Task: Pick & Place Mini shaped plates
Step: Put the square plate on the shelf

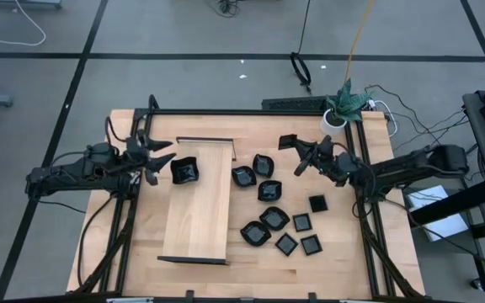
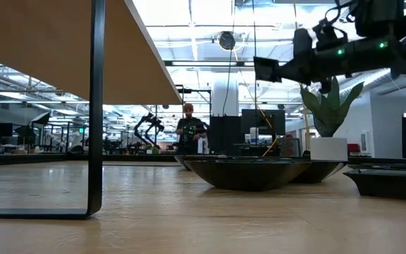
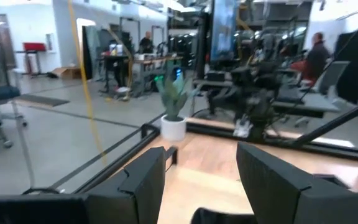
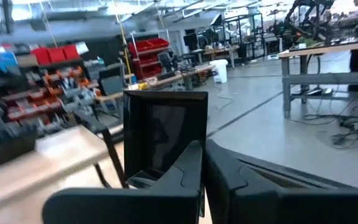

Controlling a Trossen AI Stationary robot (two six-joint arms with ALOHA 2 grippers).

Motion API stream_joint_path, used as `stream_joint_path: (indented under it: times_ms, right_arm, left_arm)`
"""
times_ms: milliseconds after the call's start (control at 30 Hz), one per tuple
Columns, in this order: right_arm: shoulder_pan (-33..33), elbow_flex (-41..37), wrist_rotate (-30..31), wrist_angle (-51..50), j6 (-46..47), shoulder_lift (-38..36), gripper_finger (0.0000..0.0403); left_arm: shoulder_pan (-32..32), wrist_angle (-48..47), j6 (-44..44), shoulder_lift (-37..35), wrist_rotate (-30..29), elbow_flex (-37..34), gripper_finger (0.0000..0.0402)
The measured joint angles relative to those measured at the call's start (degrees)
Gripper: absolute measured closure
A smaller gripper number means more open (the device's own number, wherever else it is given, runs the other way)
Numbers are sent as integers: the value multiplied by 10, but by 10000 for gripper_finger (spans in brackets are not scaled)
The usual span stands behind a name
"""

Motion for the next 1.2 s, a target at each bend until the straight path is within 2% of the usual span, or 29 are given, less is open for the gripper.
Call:
stream_joint_path:
  times_ms: [167, 300, 400, 533, 600, 667, 833, 933, 1067, 1200]
  right_arm:
    - [-10, 11, 0, 42, -57, 46, 402]
    - [-24, 37, -1, 96, -124, 89, 402]
    - [-37, 60, -10, 121, -150, 127, 402]
    - [-54, 100, -69, 130, -175, 173, 402]
    - [-55, 122, -92, 130, -194, 191, 403]
    - [-55, 142, -113, 130, -217, 207, 403]
    - [-43, 174, -181, 117, -229, 224, 403]
    - [-28, 181, -183, 96, -238, 229, 403]
    - [-16, 181, -183, 88, -241, 229, 403]
    - [-15, 181, -182, 89, -268, 229, 403]
  left_arm:
    - [0, 25, -2, 27, 15, 0, 199]
    - [0, 80, -1, 80, 4, 0, 199]
    - [0, 157, 13, 151, -1, 0, 199]
    - [0, 293, 52, 264, -1, 0, 199]
    - [0, 325, 74, 314, -1, 13, 199]
    - [1, 295, 81, 359, -6, 54, 199]
    - [12, 61, 64, 472, -84, 219, 199]
    - [15, -44, 41, 531, -95, 329, 199]
    - [1, -127, 31, 608, -91, 440, 199]
    - [-26, -163, 71, 668, -90, 509, 199]
